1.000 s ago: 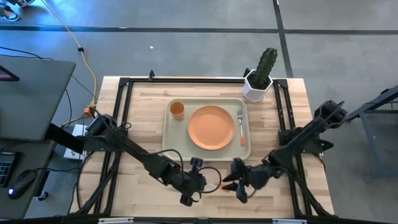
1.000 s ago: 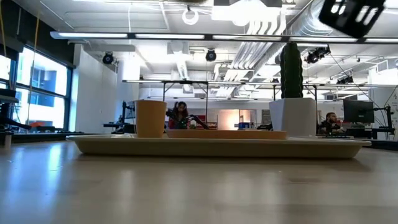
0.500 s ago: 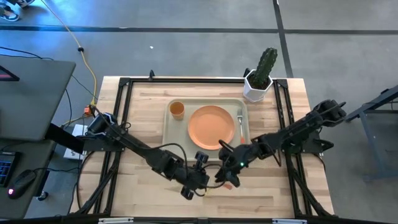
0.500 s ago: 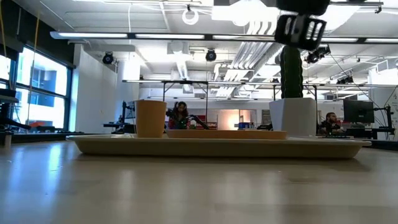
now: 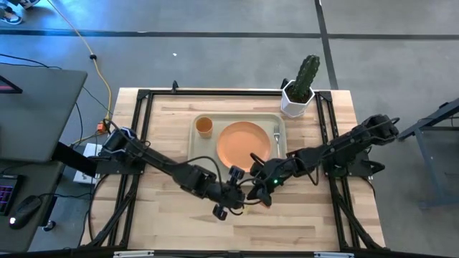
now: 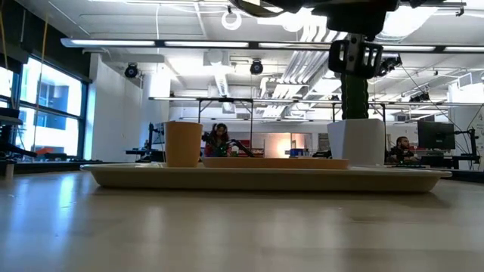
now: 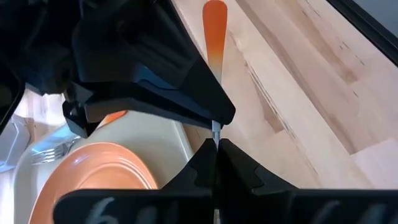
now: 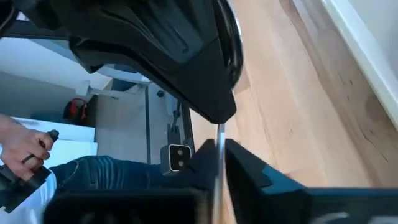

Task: Pick and place plate/cup/fork/spoon on tray
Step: Put the orange spoon to the left side of the orange fork on the light brown tray

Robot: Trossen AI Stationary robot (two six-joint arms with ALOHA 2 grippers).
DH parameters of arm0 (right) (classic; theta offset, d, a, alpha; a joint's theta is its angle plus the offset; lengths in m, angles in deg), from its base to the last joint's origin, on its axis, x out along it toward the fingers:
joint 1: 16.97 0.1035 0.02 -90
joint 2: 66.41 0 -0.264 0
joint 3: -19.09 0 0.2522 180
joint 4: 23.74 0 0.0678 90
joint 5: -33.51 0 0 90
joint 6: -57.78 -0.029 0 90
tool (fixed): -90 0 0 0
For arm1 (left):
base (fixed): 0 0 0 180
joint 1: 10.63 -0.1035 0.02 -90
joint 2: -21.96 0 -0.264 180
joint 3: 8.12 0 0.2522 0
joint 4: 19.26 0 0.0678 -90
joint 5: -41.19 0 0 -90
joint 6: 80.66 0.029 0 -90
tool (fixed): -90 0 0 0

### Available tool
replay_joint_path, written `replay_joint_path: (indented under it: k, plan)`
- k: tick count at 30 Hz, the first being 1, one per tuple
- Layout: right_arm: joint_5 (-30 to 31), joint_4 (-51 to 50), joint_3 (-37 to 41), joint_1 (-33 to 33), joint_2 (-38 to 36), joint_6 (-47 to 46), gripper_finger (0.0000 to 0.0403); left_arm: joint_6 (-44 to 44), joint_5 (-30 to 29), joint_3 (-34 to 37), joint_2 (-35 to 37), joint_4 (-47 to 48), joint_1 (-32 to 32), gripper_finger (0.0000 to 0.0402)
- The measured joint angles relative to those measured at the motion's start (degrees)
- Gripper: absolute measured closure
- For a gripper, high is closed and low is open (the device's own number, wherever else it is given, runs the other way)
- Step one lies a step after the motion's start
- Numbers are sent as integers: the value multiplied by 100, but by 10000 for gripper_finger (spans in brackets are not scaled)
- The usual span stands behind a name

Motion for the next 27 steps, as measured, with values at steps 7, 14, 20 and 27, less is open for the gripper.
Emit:
replay_joint_path:
  k: [7, 14, 20, 27]
  plan:
    - [427, -130, -5, 39, -7, -453, 396, -646, -61, 7, 0, 43, -95, 390]
    - [2503, -219, 311, 325, -3, -1473, 401, -2027, -780, -2, 7, 100, -115, 326]
    - [3475, -231, 1222, 479, -451, -2563, 401, -4291, -1079, -2, 21, 317, -133, 277]
    - [4760, -397, 2355, 500, -1751, -3419, 402, -4918, -1100, 3, 157, 1390, -81, 263]
